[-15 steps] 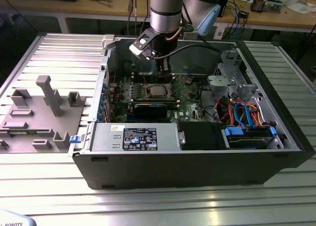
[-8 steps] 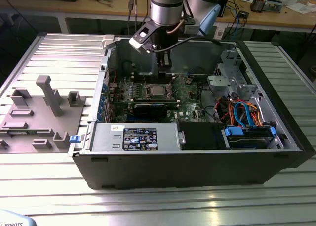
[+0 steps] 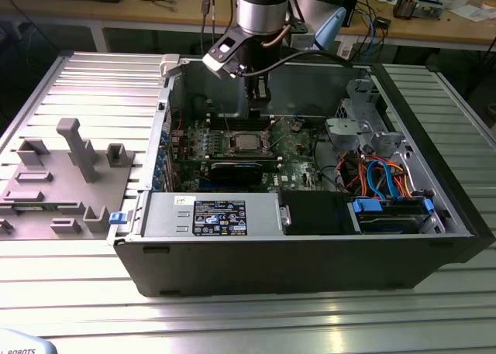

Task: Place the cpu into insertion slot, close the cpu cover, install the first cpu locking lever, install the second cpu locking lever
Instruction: 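Place the cpu into insertion slot, then close the cpu cover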

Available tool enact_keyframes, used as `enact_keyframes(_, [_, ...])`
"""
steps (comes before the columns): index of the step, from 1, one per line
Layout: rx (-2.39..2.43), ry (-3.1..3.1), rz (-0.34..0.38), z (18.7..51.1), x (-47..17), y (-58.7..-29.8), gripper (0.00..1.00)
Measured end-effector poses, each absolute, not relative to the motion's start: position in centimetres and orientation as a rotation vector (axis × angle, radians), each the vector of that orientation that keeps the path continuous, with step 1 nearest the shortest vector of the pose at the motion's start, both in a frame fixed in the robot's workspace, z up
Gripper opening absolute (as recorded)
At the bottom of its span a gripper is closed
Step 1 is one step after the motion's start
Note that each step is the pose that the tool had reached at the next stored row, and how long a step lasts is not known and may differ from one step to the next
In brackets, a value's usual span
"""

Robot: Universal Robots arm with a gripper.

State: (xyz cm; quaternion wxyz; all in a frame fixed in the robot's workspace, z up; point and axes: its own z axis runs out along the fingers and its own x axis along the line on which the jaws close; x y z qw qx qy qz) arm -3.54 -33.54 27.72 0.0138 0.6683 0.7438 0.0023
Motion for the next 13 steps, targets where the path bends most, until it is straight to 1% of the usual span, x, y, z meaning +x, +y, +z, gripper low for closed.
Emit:
enact_keyframes(3, [2.081,2.316,0.007,27.7,-3.5,-33.5,0.11])
enact_keyframes(13, [2.083,2.319,0.001,27.7,-0.2,-33.6,0.11])
